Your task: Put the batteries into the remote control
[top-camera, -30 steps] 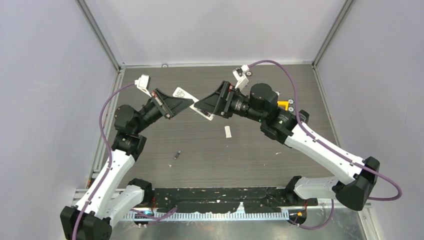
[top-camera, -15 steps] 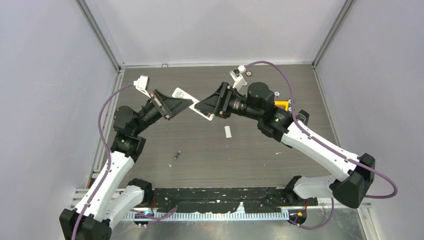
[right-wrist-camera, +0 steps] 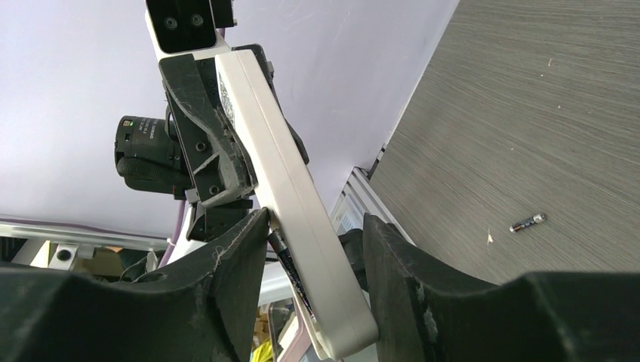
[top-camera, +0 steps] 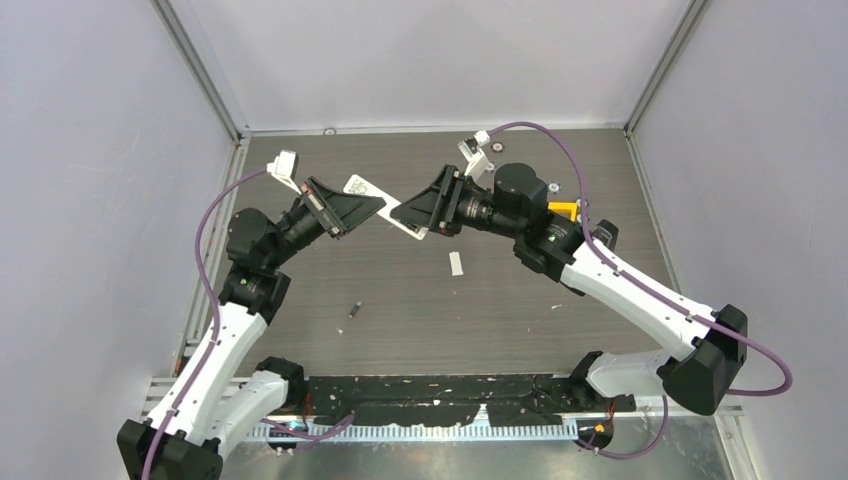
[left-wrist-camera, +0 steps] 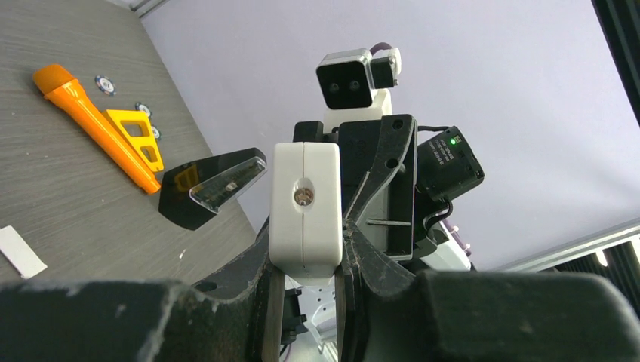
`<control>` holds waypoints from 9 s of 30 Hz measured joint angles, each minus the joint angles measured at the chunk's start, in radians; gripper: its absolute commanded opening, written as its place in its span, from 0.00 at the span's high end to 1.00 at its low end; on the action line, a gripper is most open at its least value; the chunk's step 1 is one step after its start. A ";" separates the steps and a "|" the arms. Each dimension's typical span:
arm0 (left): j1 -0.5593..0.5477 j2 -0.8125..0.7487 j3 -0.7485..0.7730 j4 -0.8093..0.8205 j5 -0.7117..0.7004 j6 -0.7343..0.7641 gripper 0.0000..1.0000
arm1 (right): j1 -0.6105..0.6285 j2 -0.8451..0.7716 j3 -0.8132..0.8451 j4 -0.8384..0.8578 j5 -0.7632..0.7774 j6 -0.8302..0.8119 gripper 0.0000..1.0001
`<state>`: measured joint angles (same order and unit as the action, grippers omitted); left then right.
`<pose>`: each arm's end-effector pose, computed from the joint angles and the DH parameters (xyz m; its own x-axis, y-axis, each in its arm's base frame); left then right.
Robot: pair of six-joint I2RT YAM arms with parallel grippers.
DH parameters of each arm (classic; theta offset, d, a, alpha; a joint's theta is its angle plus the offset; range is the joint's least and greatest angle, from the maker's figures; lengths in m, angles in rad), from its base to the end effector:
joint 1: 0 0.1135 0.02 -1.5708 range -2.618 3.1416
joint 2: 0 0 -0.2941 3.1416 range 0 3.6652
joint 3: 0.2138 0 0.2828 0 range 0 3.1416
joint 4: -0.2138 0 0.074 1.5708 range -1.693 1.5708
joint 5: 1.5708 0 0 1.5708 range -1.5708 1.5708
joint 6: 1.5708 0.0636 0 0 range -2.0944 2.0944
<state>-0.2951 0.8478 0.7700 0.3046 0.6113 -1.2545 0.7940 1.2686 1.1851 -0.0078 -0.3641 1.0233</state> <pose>0.2080 -0.1014 0.4007 -0.6680 -0.6104 -0.4257 0.4450 0.1310 -0.8859 0.2262 0.2625 0.4189 -0.8145 0.3095 -0.4907 -0.4217 0.2649 0.8672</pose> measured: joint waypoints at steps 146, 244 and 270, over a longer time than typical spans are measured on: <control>0.278 0.060 0.391 -1.003 -0.719 0.663 1.00 | 0.303 0.926 0.380 -0.199 0.014 -1.563 0.73; 0.060 0.194 -0.362 0.313 0.043 -0.095 1.00 | 0.214 0.290 0.393 -0.780 0.466 -1.009 0.93; 0.053 0.187 -0.349 0.278 0.039 -0.077 1.00 | 0.236 0.322 0.423 -0.805 0.525 -1.041 0.53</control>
<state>-0.2420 1.0351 0.4206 0.5827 0.6502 -1.3315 1.0302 1.5909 1.6081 -0.8127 0.1604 -0.0177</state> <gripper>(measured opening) 0.261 0.355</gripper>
